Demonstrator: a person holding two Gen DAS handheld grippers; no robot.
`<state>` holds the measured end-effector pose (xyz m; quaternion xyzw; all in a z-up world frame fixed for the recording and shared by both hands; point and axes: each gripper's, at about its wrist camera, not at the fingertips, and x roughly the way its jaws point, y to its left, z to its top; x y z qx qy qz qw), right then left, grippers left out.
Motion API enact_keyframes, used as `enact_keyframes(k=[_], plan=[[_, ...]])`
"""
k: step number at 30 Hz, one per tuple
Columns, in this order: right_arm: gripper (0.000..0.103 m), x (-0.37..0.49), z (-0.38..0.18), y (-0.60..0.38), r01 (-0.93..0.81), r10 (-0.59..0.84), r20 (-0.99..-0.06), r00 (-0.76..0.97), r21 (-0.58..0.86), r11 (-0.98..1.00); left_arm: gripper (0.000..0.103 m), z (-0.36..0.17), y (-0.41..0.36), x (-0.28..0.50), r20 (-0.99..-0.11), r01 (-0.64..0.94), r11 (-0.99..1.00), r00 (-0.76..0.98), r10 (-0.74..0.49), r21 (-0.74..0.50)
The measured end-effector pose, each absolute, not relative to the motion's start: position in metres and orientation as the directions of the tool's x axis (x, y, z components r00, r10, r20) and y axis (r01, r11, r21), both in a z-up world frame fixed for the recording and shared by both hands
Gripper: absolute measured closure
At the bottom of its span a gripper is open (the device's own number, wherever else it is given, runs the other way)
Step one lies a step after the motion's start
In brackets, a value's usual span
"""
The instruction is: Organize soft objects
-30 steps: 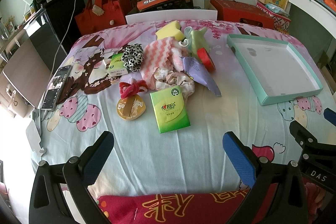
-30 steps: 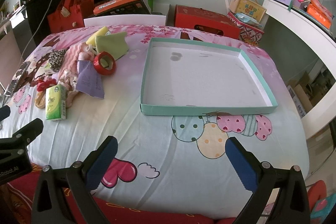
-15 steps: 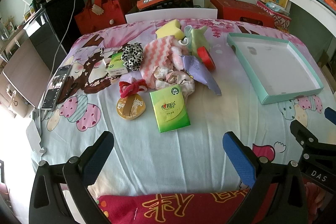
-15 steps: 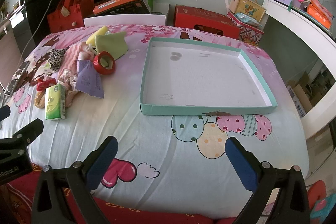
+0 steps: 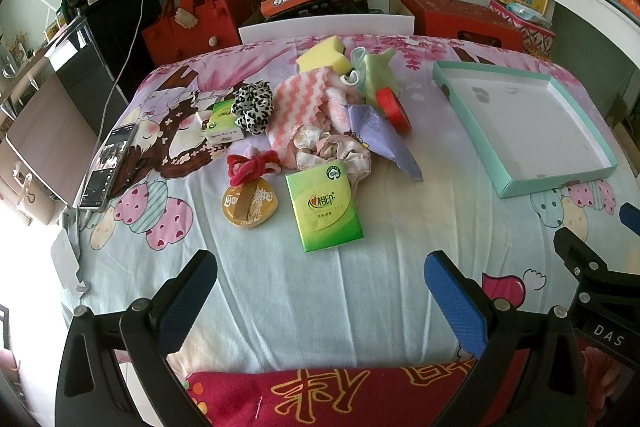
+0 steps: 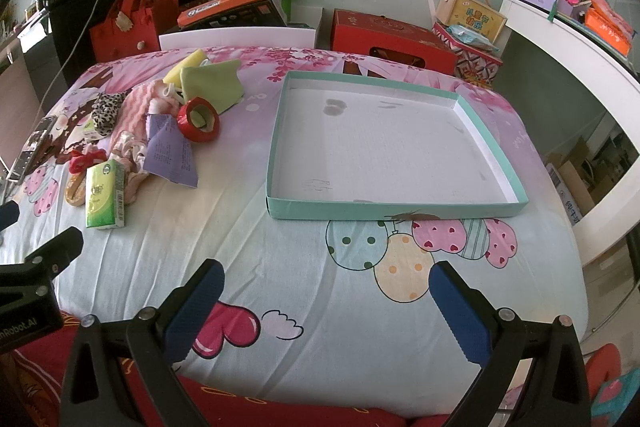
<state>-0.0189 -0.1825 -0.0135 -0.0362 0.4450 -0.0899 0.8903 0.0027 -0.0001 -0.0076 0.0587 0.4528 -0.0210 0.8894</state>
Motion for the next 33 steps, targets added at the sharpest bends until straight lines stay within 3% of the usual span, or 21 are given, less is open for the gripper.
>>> enact_keyframes(k=[21, 25, 28, 33], plan=[[0.0, -0.018, -0.015, -0.184, 0.128, -0.194, -0.788, 0.584, -0.147, 0.981, 0.0, -0.009, 0.001, 0.0, -0.812, 0.094, 0.992, 0.584, 0.011, 0.08], [0.0, -0.021, -0.014, -0.185, 0.128, -0.193, -0.789, 0.584, -0.145, 0.981, 0.0, -0.007, 0.01, 0.001, -0.818, 0.095, 0.995, 0.574, -0.039, 0.02], [0.0, -0.024, -0.006, -0.185, 0.119, -0.159, -0.781, 0.604, -0.109, 0.987, 0.0, -0.002, 0.024, 0.006, -0.823, 0.082, 0.995, 0.559, -0.099, -0.064], [0.0, -0.016, 0.01, -0.18, 0.082, -0.058, -0.757, 0.651, -0.006, 0.997, 0.0, 0.011, 0.047, 0.019, -0.808, 0.062, 0.997, 0.583, -0.079, -0.052]])
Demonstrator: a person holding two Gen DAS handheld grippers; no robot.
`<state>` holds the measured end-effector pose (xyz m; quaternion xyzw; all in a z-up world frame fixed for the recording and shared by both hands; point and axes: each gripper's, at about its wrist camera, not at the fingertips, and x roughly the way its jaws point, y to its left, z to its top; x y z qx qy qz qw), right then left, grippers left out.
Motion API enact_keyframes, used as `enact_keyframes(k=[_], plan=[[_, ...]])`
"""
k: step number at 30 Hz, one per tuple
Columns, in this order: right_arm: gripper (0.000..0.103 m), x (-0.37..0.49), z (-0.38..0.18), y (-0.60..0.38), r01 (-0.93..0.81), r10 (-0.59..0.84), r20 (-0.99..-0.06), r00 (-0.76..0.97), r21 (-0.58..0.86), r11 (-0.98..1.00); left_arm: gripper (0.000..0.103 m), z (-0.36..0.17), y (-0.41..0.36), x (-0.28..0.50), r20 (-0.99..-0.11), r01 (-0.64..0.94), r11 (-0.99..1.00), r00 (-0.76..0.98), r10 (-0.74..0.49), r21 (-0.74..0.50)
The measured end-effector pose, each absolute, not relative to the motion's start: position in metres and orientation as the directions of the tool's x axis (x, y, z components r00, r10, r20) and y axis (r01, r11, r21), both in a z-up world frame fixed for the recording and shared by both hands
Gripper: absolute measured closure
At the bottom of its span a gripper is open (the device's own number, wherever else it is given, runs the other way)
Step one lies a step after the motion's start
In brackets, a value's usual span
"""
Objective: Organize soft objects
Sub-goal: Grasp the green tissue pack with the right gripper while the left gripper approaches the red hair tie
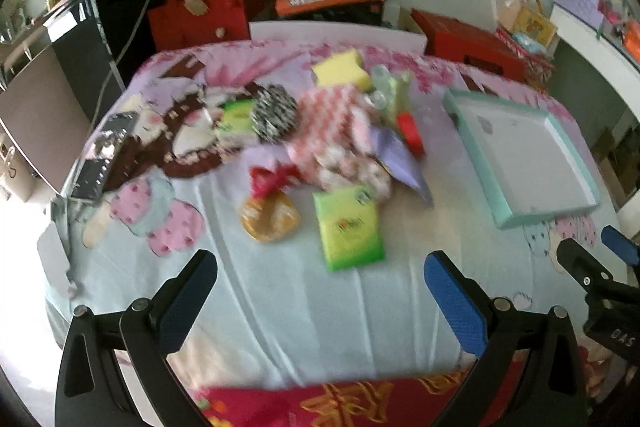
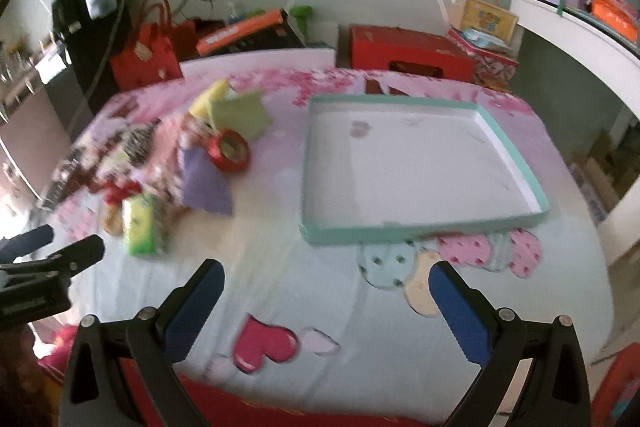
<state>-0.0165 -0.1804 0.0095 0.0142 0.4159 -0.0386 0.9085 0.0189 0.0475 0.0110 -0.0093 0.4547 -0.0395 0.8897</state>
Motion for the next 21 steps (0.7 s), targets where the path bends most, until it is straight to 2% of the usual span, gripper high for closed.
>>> enact_keyframes(k=[7, 14, 21], plan=[[0.0, 0.012, 0.026, -0.152, 0.012, 0.026, -0.721, 0.693, 0.048, 0.999, 0.0, 0.01, 0.085, 0.039, -0.803, -0.001, 0.99, 0.584, -0.117, -0.144], [0.0, 0.033, 0.016, -0.123, -0.063, 0.099, -0.74, 0.665, 0.077, 0.995, 0.0, -0.008, 0.112, 0.055, -0.811, -0.022, 0.968, 0.551, -0.196, -0.248], [0.0, 0.055, -0.009, -0.078, -0.157, 0.167, -0.789, 0.591, 0.091, 0.983, 0.0, -0.018, 0.131, 0.067, -0.831, -0.017, 0.98, 0.533, -0.158, -0.197]])
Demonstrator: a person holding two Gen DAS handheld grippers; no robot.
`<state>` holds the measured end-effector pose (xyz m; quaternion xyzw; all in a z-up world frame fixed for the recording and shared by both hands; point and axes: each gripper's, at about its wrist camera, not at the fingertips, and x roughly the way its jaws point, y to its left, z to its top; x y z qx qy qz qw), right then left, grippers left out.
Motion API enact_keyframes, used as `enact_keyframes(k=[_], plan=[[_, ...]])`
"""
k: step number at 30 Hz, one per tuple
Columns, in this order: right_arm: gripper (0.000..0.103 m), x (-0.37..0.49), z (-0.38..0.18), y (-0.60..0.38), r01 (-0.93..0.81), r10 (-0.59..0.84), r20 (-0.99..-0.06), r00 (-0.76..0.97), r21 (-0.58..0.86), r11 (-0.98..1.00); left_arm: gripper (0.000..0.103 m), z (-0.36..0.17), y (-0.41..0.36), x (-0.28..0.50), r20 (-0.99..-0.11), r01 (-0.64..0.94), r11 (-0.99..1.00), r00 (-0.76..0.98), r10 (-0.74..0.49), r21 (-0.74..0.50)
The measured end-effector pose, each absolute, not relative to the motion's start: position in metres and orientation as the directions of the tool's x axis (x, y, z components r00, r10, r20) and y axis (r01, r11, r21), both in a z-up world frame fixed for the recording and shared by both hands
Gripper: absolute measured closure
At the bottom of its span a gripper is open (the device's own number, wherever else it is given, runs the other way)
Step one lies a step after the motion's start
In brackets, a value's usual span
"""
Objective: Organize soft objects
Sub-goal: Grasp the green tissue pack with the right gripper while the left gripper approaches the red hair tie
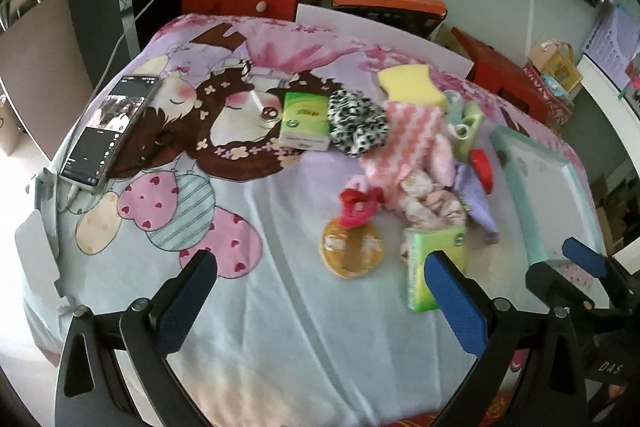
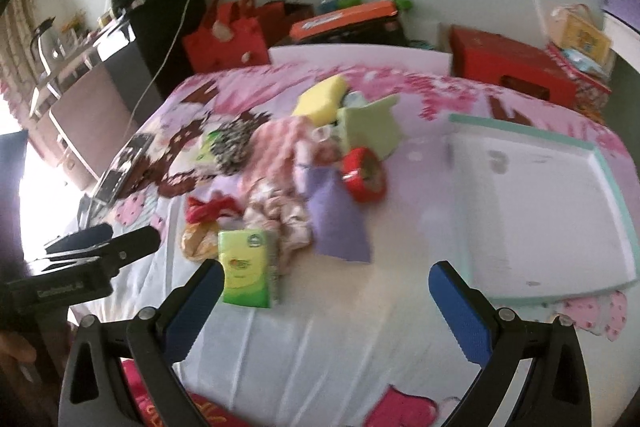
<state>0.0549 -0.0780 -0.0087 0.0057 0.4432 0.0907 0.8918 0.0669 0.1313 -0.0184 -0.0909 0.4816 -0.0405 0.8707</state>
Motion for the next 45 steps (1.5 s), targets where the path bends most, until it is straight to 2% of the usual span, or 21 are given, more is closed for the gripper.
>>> enact_keyframes(k=[12, 22, 32, 41, 43, 45], plan=[[0.0, 0.082, -0.045, -0.029, -0.216, 0.168, -0.871, 0.461, 0.073, 0.974, 0.0, -0.048, 0.163, 0.086, -0.869, -0.061, 0.975, 0.467, -0.163, -0.215], [0.0, 0.093, -0.069, -0.017, -0.205, 0.126, -0.897, 0.423, 0.04, 0.978, 0.0, -0.056, 0.163, 0.092, -0.875, -0.069, 0.976, 0.46, -0.153, -0.207], [0.0, 0.094, -0.071, -0.034, -0.142, 0.09, -0.895, 0.436, 0.031, 0.989, 0.0, -0.051, 0.153, 0.093, -0.864, -0.039, 0.969, 0.464, -0.197, -0.242], [0.028, 0.091, -0.066, -0.024, -0.182, 0.124, -0.885, 0.449, 0.045, 0.982, 0.0, -0.048, 0.144, 0.1, -0.86, -0.026, 0.966, 0.463, -0.215, -0.256], [0.039, 0.091, -0.065, -0.025, -0.183, 0.131, -0.882, 0.452, 0.052, 0.982, 0.0, -0.048, 0.142, 0.101, -0.859, -0.02, 0.965, 0.461, -0.222, -0.26], [0.043, 0.09, -0.064, -0.026, -0.182, 0.137, -0.88, 0.454, 0.059, 0.981, 0.001, -0.048, 0.14, 0.103, -0.858, -0.012, 0.965, 0.46, -0.227, -0.262]])
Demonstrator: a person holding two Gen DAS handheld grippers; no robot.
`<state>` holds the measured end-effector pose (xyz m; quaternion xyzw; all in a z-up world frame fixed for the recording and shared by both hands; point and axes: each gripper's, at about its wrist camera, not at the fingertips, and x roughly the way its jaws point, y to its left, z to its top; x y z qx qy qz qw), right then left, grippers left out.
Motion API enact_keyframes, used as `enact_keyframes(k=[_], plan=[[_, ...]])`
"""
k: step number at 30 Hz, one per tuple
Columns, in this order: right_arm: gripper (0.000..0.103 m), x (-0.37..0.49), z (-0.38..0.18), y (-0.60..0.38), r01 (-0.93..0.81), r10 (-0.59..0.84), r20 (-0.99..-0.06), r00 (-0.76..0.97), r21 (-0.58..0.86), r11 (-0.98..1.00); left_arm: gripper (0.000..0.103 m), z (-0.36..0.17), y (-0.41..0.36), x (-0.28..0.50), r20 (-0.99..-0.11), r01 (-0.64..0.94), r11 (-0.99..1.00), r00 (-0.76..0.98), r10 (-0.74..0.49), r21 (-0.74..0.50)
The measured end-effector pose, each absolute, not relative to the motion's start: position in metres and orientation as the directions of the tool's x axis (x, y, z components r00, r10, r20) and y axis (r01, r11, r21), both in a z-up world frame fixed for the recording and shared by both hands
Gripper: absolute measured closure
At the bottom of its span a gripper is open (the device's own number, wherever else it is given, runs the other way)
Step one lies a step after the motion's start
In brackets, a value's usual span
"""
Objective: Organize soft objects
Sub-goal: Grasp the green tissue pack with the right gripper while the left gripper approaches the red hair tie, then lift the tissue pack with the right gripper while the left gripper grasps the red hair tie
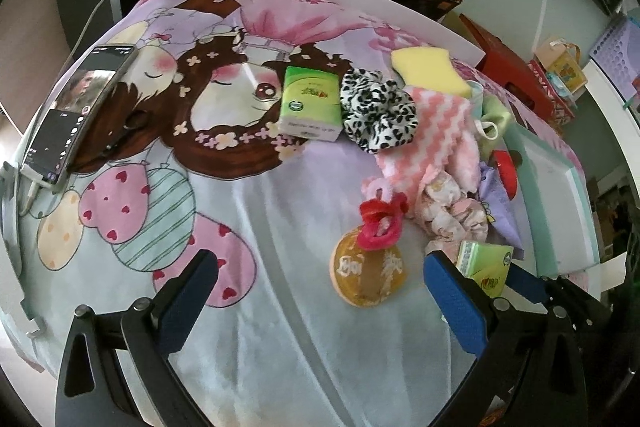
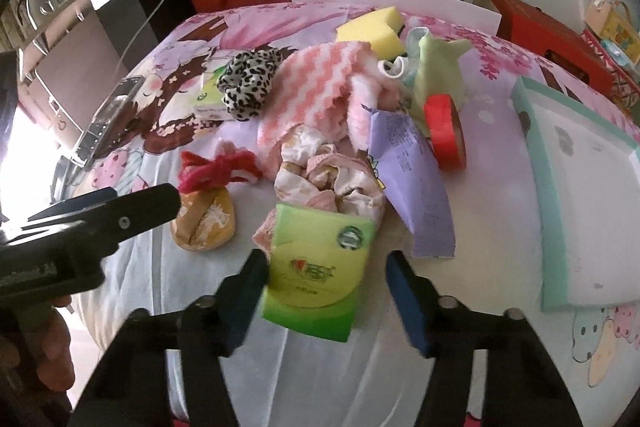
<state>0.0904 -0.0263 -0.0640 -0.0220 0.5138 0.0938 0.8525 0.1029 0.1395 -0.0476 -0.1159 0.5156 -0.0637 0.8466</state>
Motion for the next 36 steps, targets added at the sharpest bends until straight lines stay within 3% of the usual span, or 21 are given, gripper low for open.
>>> enact_keyframes(k=[9, 11, 15, 17, 20, 36], plan=[[0.046, 0.091, -0.066, -0.04, -0.158, 0.161, -0.88, 0.446, 0.099, 0.982, 0.013, -0.048, 0.125, 0.111, -0.846, 0.032, 0.956, 0.458, -0.272, -0.29], [0.046, 0.091, -0.067, -0.043, -0.152, 0.162, -0.882, 0.443, 0.104, 0.983, 0.026, -0.048, 0.122, 0.115, -0.844, 0.042, 0.953, 0.453, -0.286, -0.3], [0.046, 0.092, -0.069, -0.047, -0.137, 0.166, -0.883, 0.438, 0.117, 0.984, 0.041, -0.052, 0.117, 0.121, -0.845, 0.052, 0.951, 0.445, -0.296, -0.306], [0.046, 0.092, -0.069, -0.048, -0.136, 0.169, -0.883, 0.437, 0.12, 0.983, 0.059, -0.054, 0.115, 0.122, -0.846, 0.057, 0.949, 0.44, -0.302, -0.309], [0.046, 0.092, -0.07, -0.049, -0.135, 0.174, -0.883, 0.436, 0.127, 0.983, 0.078, -0.057, 0.114, 0.123, -0.848, 0.057, 0.954, 0.444, -0.289, -0.295], [0.048, 0.088, -0.06, -0.056, -0.134, 0.228, -0.872, 0.433, 0.188, 0.973, 0.084, -0.035, 0.123, 0.116, -0.817, 0.046, 0.948, 0.496, -0.294, -0.314]])
